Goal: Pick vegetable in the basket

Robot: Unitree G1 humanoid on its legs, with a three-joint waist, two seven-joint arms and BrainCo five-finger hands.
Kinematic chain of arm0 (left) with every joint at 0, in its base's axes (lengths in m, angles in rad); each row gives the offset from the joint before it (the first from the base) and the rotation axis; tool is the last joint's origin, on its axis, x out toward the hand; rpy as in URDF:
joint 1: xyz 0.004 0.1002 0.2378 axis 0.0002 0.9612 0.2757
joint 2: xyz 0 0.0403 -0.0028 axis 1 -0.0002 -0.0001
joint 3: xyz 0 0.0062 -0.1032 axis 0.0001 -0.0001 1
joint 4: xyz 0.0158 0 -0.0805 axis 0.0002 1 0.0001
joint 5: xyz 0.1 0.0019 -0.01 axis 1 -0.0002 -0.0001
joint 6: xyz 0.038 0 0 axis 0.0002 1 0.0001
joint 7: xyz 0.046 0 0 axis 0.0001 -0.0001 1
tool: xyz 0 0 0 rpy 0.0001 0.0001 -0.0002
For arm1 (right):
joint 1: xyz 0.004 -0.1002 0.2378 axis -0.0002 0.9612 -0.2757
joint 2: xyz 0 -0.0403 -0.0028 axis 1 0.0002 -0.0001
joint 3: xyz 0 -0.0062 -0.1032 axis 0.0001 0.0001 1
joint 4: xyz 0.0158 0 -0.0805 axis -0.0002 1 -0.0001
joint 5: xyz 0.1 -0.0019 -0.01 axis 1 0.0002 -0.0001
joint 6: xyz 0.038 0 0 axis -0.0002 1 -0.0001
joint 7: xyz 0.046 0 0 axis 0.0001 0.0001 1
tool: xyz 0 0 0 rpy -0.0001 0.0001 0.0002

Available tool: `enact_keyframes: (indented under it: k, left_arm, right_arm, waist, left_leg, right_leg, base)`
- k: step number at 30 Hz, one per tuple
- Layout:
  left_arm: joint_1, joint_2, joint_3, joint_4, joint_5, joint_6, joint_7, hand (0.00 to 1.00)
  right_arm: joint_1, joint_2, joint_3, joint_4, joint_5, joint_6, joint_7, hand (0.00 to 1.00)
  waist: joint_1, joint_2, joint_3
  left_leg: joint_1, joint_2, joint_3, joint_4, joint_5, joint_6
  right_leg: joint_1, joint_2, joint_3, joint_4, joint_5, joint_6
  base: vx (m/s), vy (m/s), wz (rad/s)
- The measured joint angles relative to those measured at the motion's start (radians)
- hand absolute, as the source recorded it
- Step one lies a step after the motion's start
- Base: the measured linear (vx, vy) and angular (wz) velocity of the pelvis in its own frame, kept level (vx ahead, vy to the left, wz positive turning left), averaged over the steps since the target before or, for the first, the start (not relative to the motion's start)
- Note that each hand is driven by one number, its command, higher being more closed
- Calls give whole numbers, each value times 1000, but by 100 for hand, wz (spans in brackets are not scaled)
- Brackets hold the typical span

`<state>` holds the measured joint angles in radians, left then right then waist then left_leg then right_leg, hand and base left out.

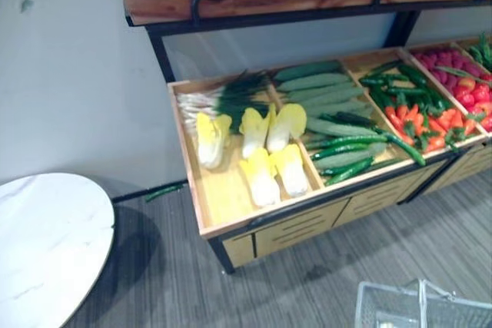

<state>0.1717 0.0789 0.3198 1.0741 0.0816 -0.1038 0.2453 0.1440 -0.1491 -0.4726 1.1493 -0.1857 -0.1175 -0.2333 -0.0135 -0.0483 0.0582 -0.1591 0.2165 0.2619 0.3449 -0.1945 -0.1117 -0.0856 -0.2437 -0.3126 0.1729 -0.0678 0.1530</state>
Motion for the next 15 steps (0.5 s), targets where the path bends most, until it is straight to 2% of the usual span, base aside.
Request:
enact_keyframes:
  k: [1, 2, 3, 4, 5, 6, 7, 8, 10, 11, 13, 14, 15]
  left_arm:
    - [-1, 5, 0, 0, -1, -2, -3, 0]
    - [-4, 19, -2, 1, -1, -2, -12, 0]
    - [-4, 24, -2, 1, -1, -2, -13, 0]
    - [-12, 30, -1, 1, 0, -2, -13, 0]
    - [-15, 34, 1, 1, 1, -2, -15, 0]
    - [-15, 33, 1, 1, 1, -3, -15, 0]
    - [-15, 35, -1, -5, 5, -6, -17, 0]
    - [-18, 35, -2, -26, 15, -10, -21, 0]
    - [-16, 35, -10, -31, 27, -10, -27, 0]
    - [-11, 36, -17, -32, 41, -10, -35, 0]
    - [-18, 40, -20, -39, 48, -10, -37, 0]
    - [-28, 42, -20, -39, 47, -8, -37, 0]
    - [-34, 41, -19, -39, 44, -7, -40, 0]
  right_arm:
    - [-1, 3, -6, -4, 1, -1, 0, 100]
    - [-6, 15, -24, -16, 1, -4, 2, 100]
    - [-12, 19, -24, -21, 1, -5, 3, 100]
    - [-25, 29, -23, -43, 1, -6, 3, 100]
    - [-27, 32, -18, -56, 1, -8, 3, 100]
    - [-33, 33, -5, -74, 2, -14, 5, 100]
    - [-51, 41, 19, -87, 9, -17, 8, 100]
    - [-52, 46, 20, -85, 25, -17, 10, 100]
    - [-44, 47, 28, -74, 37, -15, 7, 100]
    - [-38, 48, 40, -72, 36, -11, 5, 100]
    - [-29, 51, 51, -63, 33, -11, 9, 100]
    - [-32, 50, 51, -50, 33, -10, 20, 100]
    - [-40, 49, 51, -41, 33, -3, 28, 100]
  waist:
    - [-2, -1, 3]
    - [-4, -9, 8]
    - [-3, -9, 11]
    - [-4, 8, 27]
    - [-4, 2, 40]
    - [0, 28, 39]
    - [7, 24, 58]
    - [-7, 12, 71]
    - [-7, 3, 76]
    - [-7, 1, 75]
    - [-12, -7, 76]
    - [-10, -14, 76]
    - [-11, -11, 80]
  left_leg:
    - [-14, 7, 4, 31, -17, 4]
    - [-30, 22, 41, 80, -53, 11]
    - [-30, 35, 65, 89, -68, 9]
    - [-23, 64, 124, 101, -82, 13]
    - [-13, 75, 163, 95, -82, 23]
    - [1, 98, 231, 56, -59, 53]
    - [37, 113, 325, -5, -26, 76]
    - [72, 98, 391, -69, 8, 91]
    - [138, 77, 493, -155, 51, 101]
    - [165, 65, 552, -188, 69, 106]
    - [172, 49, 635, -201, 78, 108]
    - [176, 48, 692, -193, 81, 107]
    - [187, 47, 725, -197, 94, 105]
  right_leg:
    - [-9, -1, 13, 9, 3, 4]
    - [-34, 2, 63, 11, 40, 37]
    - [-50, 4, 94, 10, 67, 47]
    - [-79, 32, 137, -10, 168, 47]
    - [-93, 52, 145, -45, 248, 41]
    - [-93, 84, 155, -161, 405, 29]
    - [-117, 79, 59, -79, 384, 11]
    - [-138, 39, -72, 130, 212, -95]
    - [-96, -3, -181, 332, 92, -133]
    - [-53, -19, -203, 384, 75, -139]
    - [14, -51, -218, 386, 73, -136]
    - [41, -63, -242, 334, 53, -116]
    - [39, -51, -269, 292, 42, -126]
  base:
    - [-94, 190, -55]
    - [-57, 159, -70]
    - [-104, 207, -125]
    - [-137, 157, -121]
    - [-176, 201, -154]
    - [-283, 259, -170]
    - [-293, 300, -188]
    - [-249, 279, -154]
    - [-100, 171, -145]
    - [-94, 91, -154]
    - [-85, -38, -139]
    - [-86, -163, -152]
    - [-77, -176, -126]
